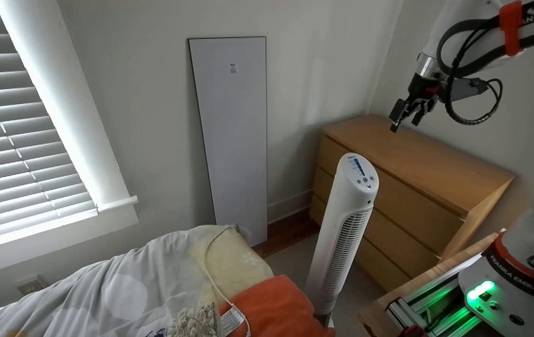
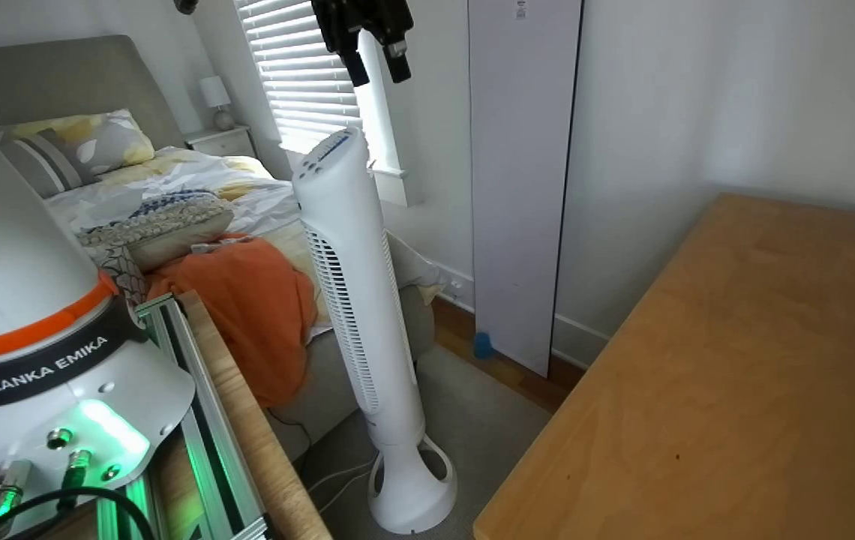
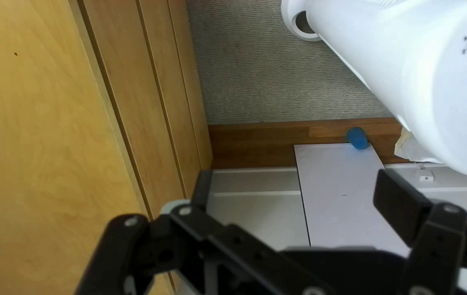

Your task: Push a button on the heater

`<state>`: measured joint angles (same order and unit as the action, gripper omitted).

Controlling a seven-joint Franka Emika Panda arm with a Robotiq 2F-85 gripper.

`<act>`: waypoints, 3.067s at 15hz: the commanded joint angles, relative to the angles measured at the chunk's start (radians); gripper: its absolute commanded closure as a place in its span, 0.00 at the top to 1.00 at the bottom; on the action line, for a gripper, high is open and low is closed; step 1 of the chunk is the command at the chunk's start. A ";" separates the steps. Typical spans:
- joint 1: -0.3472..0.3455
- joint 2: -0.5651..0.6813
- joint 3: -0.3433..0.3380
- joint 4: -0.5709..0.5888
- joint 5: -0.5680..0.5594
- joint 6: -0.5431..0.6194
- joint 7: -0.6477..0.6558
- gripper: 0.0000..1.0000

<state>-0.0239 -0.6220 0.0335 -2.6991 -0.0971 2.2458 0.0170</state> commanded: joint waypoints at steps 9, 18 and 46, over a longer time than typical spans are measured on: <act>0.039 -0.003 -0.002 -0.012 0.022 0.021 -0.026 1.00; 0.339 0.032 0.001 -0.048 0.201 0.180 -0.226 0.76; 0.465 0.140 -0.099 -0.048 0.411 -0.001 -0.826 0.00</act>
<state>0.4585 -0.5268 -0.0714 -2.7490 0.2817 2.2489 -0.7508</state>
